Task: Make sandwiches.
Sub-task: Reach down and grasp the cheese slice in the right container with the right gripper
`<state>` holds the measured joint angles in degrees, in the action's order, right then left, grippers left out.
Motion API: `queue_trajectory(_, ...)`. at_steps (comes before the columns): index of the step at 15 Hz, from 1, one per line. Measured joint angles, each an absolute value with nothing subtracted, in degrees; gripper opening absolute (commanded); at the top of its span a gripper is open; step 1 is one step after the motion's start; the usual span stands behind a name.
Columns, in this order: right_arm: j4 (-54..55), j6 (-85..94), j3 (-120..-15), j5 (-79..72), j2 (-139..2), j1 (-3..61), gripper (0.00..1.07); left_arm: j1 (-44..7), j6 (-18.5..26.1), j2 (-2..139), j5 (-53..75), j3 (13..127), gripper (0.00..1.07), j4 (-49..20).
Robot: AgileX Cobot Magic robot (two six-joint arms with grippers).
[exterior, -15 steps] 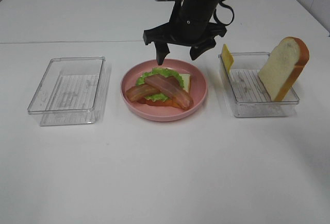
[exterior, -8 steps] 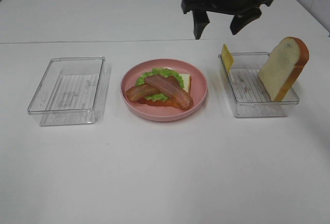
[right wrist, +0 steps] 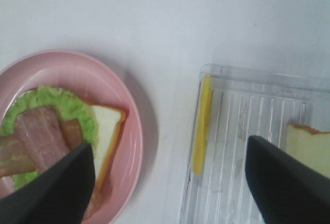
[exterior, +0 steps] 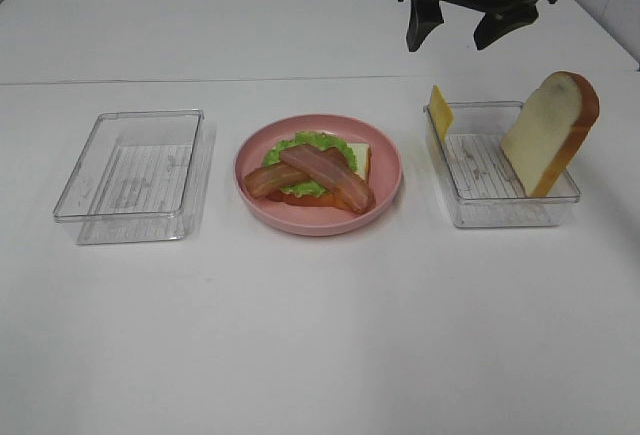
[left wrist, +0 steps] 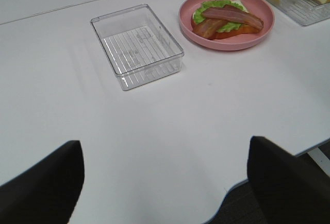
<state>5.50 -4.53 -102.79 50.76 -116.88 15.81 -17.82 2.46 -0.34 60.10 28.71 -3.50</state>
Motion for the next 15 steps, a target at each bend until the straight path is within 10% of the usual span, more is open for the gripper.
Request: queue_trajectory(15,3.9,-6.9,-103.0,46.0,-127.5,15.4,0.52,-17.8,2.5,-0.3,60.1,28.7,0.82,-3.5)
